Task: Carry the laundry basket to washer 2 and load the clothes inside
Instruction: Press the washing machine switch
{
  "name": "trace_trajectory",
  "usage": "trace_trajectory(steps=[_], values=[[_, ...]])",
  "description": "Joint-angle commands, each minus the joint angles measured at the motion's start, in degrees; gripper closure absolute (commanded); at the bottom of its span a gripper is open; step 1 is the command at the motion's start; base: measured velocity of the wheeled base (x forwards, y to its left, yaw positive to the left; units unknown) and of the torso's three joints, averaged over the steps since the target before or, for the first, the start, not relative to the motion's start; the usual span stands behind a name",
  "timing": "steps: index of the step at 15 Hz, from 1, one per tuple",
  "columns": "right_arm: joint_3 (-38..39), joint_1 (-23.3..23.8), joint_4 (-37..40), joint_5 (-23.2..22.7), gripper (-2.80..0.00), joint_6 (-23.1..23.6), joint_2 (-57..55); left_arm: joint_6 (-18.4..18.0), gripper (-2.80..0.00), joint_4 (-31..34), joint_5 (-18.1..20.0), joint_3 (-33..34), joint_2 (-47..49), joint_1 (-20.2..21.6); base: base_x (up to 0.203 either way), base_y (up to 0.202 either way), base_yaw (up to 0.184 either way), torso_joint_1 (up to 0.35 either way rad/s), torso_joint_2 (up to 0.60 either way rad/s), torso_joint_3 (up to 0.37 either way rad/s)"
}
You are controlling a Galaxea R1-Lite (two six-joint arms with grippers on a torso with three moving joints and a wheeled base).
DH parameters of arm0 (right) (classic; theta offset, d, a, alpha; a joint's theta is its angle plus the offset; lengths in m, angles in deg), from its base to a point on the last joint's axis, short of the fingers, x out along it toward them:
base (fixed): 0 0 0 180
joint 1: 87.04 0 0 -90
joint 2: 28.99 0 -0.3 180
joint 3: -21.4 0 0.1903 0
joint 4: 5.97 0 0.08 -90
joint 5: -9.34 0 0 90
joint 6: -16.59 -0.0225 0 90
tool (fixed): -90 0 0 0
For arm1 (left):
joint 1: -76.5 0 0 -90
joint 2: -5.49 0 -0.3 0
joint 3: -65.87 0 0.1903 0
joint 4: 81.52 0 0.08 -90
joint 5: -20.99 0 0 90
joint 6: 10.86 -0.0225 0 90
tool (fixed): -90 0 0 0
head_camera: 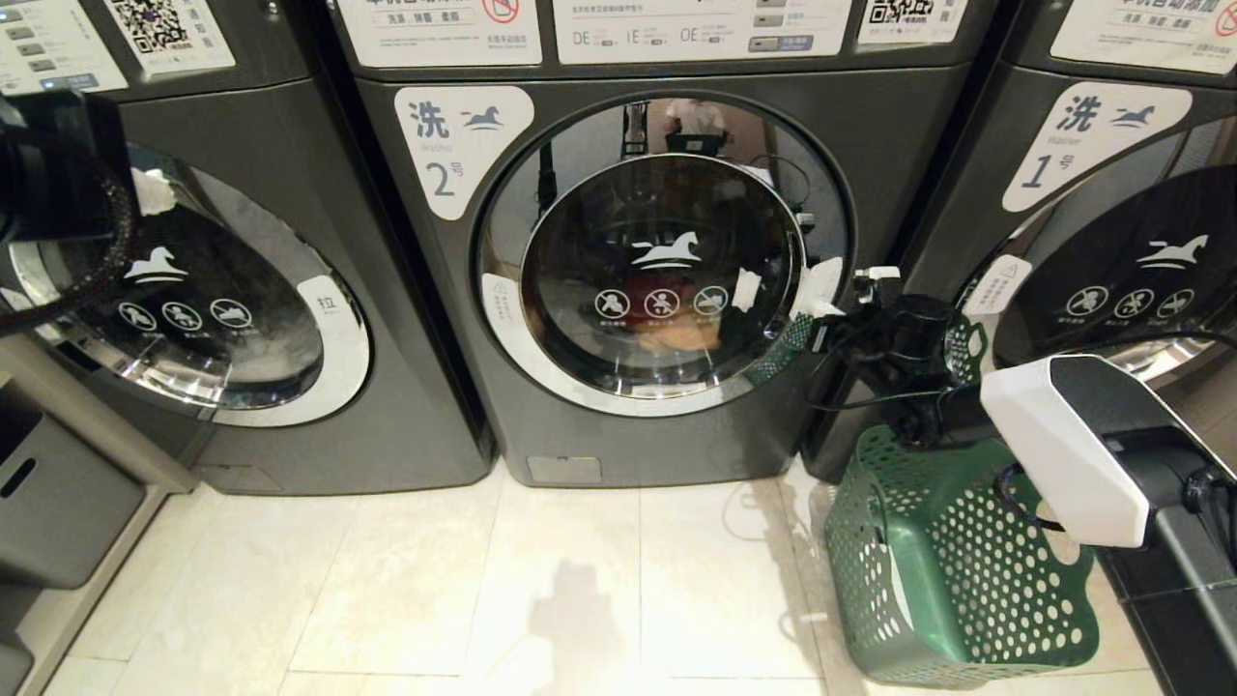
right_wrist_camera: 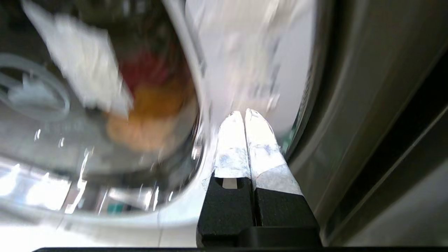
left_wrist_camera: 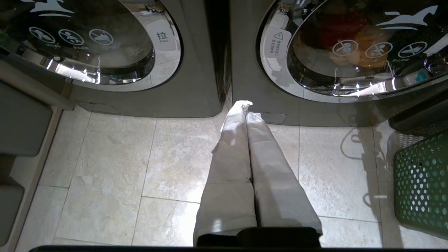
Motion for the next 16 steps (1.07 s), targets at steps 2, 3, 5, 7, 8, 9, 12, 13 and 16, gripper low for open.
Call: trace_trajectory(steps=[2,3,5,7,8,9,12,13,16], values=[[19.75,-0.03,4.01,-1.8,0.0,-0.29,16.46,0.03,0.0,-1.32,-0.16,0.05,-0.09,-1.37,0.0,0.0,0.0,0.0,0.0,0.0],[26.58,-0.09,5.64,-3.04,0.0,-0.27,21.84,0.11,0.0,-1.42,-0.08,0.05,-0.28,-1.37,0.0,0.0,0.0,0.0,0.0,0.0],[38.83,-0.64,10.44,-5.17,0.0,-0.2,34.7,0.41,0.0,-1.39,-0.01,0.96,-1.55,-1.37,0.0,0.0,0.0,0.0,0.0,0.0],[48.61,-1.66,16.56,-6.29,0.0,-0.17,47.42,0.46,0.0,-1.69,0.02,4.86,-3.96,-1.37,0.0,0.0,0.0,0.0,0.0,0.0],[53.72,-2.44,19.3,-6.59,0.0,-0.17,53.9,0.51,0.0,-2.12,0.05,7.82,-5.52,-1.37,0.0,0.0,0.0,0.0,0.0,0.0],[58.69,-3.05,21.18,-6.67,0.0,-0.12,59.23,0.55,0.0,-2.65,0.06,11.06,-6.96,-1.34,0.0,0.0,0.0,0.0,0.0,0.0],[73.52,-4.13,25.46,-3.64,0.0,0.86,75.27,0.5,0.0,-4.14,0.37,23.42,-13.21,-1.03,0.0,0.0,0.0,0.0,0.0,0.0],[78.75,-4.19,26.72,-2.77,0.0,1.75,79.93,0.54,0.0,-4.33,0.43,27.89,-15.39,-0.84,0.0,0.0,0.0,0.0,0.0,0.0],[92.88,-4.88,28.9,-1.89,0.0,5.61,93.14,2.34,0.0,-4.91,0.8,43.05,-20.44,2.37,0.0,0.0,0.0,0.0,0.0,0.0]])
